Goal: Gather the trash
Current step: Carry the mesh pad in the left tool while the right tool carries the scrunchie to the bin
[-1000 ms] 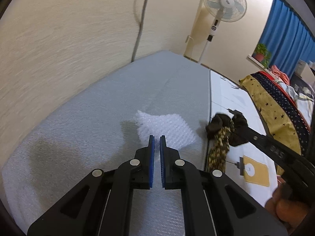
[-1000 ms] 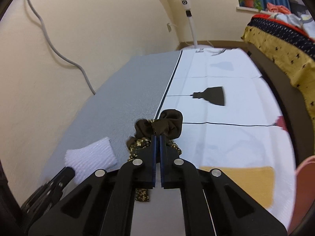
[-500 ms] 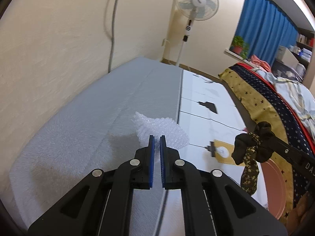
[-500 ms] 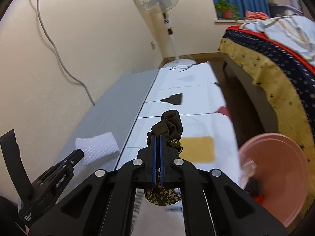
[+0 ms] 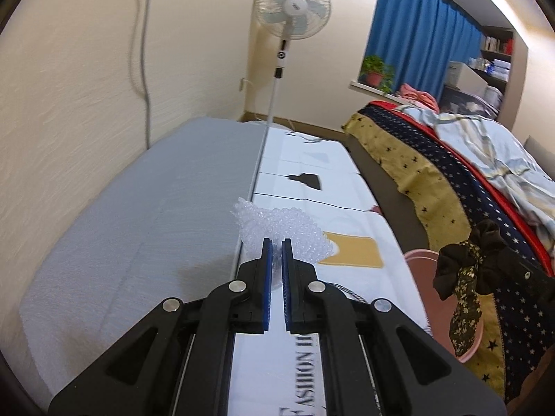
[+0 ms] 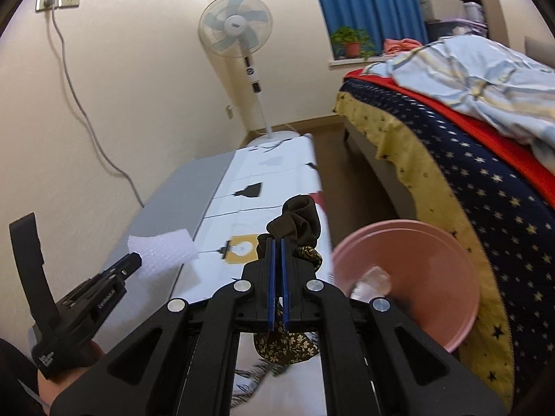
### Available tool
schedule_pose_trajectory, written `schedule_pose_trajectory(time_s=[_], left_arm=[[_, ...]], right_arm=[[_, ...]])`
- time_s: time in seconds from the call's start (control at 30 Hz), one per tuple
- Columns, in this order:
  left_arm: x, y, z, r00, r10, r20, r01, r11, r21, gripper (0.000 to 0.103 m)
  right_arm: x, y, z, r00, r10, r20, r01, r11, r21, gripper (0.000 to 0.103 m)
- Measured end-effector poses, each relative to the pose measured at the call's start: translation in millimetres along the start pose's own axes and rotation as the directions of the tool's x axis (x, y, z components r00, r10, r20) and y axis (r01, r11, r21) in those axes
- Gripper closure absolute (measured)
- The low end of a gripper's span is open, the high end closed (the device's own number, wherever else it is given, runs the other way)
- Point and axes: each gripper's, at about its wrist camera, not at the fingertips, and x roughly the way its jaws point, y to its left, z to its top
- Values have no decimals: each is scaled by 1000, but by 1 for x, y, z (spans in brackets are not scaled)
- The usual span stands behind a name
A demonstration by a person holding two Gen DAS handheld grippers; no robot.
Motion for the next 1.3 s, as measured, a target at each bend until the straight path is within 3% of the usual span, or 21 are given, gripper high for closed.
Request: schedule_pose_trajectory(time_s=[0.37,1.3], left_arm=[[-8,-18,-2,999,-39,6,39,999,24,98],[6,-54,-2,991,-136,11,135,987,90,98]], right_arm=[[-23,-34,4,995,-72,67,69,996,56,100],[-21,-59,12,977,-193,91,186,979,80,100]])
